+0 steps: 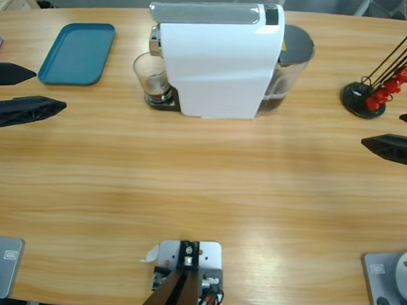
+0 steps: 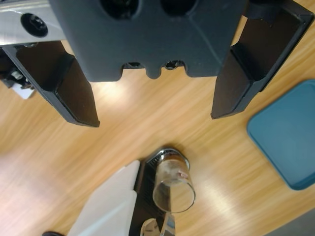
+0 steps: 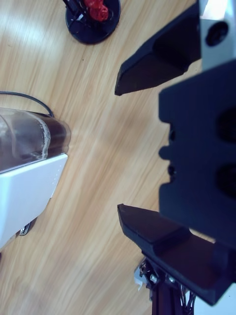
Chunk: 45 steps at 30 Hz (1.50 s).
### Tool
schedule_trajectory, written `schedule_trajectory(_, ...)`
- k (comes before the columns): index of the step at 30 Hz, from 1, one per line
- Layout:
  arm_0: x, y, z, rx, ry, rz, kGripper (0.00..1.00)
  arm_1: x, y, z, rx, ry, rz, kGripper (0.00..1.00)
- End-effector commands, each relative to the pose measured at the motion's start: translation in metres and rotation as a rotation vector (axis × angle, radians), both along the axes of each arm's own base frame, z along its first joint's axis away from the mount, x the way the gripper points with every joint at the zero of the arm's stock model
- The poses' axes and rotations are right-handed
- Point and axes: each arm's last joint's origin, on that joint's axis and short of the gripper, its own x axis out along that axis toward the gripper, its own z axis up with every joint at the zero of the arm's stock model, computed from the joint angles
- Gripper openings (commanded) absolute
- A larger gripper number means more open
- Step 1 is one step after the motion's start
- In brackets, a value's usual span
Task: Pour coffee
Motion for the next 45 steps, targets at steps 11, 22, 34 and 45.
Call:
schedule_trajectory(11, 0.024, -0.019, -0.002, -0.012, 0.014, 0.001, 0.991, 0.004, 0.002, -0.003, -0.003, 0.032, -0.019, 1.000)
schedule_trajectory(22, 0.053, -0.038, -0.022, 0.098, -0.026, -0.008, 0.997, 0.003, 0.001, -0.003, 0.000, 0.033, -0.018, 1.000)
schedule_trajectory(34, 0.094, -0.060, -0.049, 0.173, -0.041, -0.059, 1.000, 0.008, 0.005, -0.005, -0.010, 0.050, -0.017, 1.000)
schedule_trajectory(45, 0.134, -0.086, -0.054, 0.146, 0.001, -0.116, 1.000, 0.011, 0.008, -0.006, -0.013, 0.064, -0.012, 1.000)
